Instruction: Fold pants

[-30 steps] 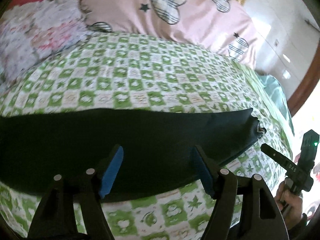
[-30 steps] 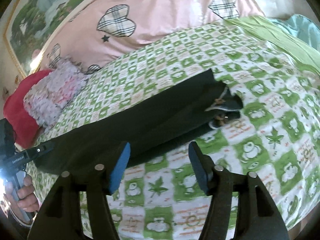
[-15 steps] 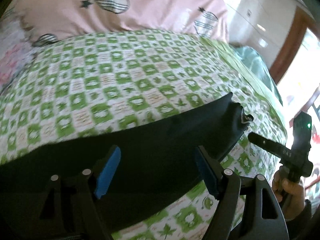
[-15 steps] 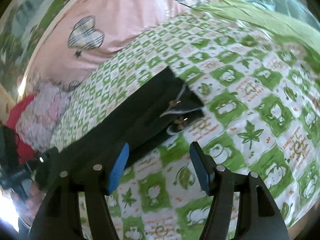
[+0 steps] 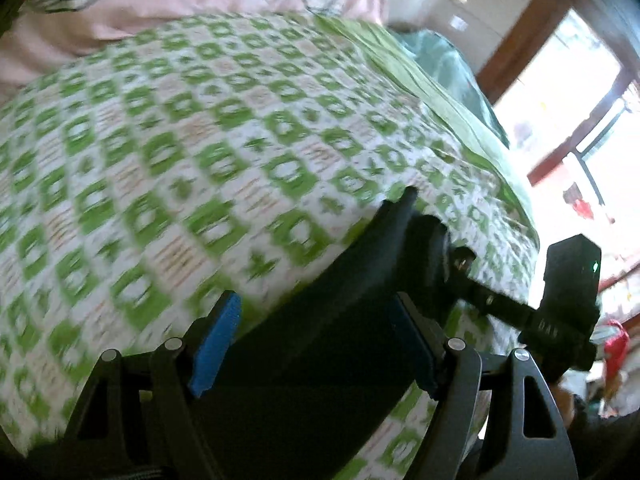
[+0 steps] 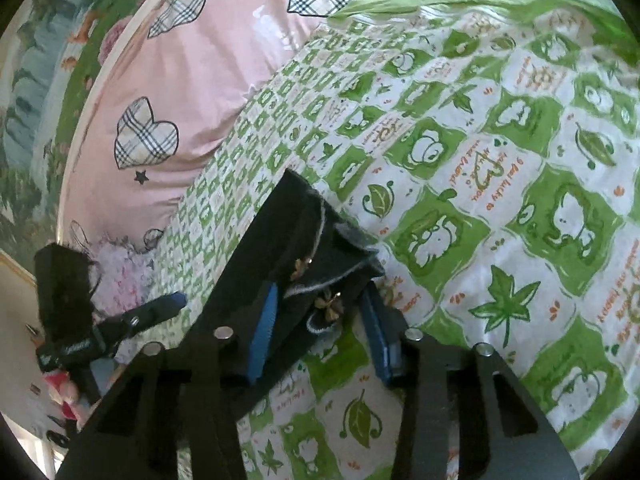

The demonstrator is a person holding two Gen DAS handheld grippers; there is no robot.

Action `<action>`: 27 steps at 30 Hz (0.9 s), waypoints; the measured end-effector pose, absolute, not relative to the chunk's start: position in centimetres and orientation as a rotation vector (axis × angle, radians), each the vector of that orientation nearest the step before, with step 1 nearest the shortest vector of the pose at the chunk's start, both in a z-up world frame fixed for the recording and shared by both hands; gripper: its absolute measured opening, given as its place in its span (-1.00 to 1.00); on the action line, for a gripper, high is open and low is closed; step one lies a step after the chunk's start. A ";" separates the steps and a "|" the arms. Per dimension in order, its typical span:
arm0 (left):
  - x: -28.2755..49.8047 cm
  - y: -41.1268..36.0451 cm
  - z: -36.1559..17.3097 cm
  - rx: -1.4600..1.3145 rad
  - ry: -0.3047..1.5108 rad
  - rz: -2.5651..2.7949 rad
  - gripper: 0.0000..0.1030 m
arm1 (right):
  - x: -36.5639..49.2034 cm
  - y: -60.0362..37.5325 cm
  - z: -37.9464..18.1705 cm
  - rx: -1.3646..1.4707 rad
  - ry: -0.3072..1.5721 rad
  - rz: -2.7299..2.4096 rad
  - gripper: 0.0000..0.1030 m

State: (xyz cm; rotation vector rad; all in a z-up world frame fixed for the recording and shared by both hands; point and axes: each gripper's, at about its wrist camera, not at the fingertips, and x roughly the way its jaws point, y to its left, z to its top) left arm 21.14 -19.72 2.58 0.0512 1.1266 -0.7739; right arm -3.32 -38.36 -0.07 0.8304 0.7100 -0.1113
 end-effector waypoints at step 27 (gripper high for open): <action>25.8 -30.6 -1.0 0.156 1.262 -1.161 -0.81 | -4.2 -38.4 -0.3 0.899 0.632 -0.040 -0.72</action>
